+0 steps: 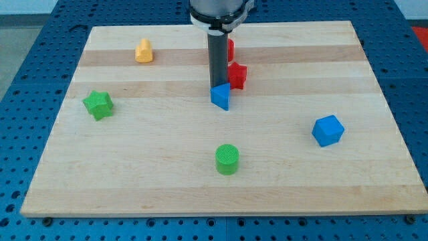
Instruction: Push the red star closer to the red circle
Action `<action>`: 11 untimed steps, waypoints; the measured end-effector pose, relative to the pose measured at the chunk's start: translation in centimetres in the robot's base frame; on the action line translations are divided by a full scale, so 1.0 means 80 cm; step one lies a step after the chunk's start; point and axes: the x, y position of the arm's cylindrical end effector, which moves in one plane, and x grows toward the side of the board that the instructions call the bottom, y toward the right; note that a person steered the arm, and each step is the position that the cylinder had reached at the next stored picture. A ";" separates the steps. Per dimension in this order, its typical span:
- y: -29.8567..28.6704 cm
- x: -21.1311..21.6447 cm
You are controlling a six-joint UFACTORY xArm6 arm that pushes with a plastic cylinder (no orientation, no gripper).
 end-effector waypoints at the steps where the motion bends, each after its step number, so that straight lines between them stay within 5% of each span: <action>1: 0.001 0.008; 7: 0.074 -0.020; 10: 0.103 -0.102; 11: 0.102 -0.091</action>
